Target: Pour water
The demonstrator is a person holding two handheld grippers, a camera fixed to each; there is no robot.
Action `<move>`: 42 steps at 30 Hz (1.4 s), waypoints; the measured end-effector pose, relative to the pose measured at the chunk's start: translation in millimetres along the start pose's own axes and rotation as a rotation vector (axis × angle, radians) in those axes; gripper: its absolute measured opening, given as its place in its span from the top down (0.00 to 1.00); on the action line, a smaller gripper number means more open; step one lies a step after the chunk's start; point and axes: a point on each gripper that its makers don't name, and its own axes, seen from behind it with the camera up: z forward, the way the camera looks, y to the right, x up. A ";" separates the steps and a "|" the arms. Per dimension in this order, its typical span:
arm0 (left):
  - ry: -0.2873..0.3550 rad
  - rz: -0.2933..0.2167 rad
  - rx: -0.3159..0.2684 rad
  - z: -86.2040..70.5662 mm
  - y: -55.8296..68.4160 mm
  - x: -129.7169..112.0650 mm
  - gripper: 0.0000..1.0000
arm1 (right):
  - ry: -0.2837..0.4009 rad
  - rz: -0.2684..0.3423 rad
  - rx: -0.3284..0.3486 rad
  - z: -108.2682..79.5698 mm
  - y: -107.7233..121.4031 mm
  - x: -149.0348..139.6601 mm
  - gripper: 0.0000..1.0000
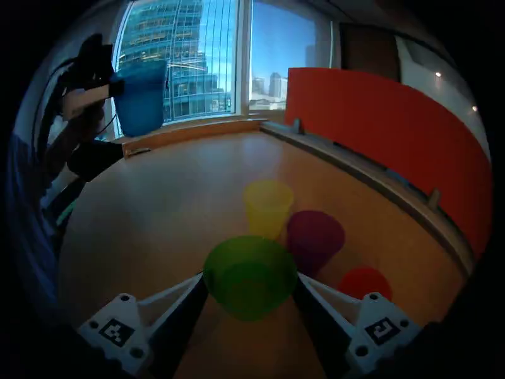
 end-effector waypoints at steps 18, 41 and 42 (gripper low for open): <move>-0.003 0.001 -0.018 4.3 16.0 -5.8 0.13 | 0.163 -0.022 -0.077 -68.6 0.6 48.7 0.09; -0.006 -0.007 -0.056 11.2 35.7 -12.2 0.13 | 0.396 -0.040 -0.148 -128.2 -3.9 122.0 0.09; -0.006 -0.007 -0.057 11.8 35.9 -12.4 0.13 | 0.400 -0.041 -0.149 -129.4 -3.8 123.6 0.09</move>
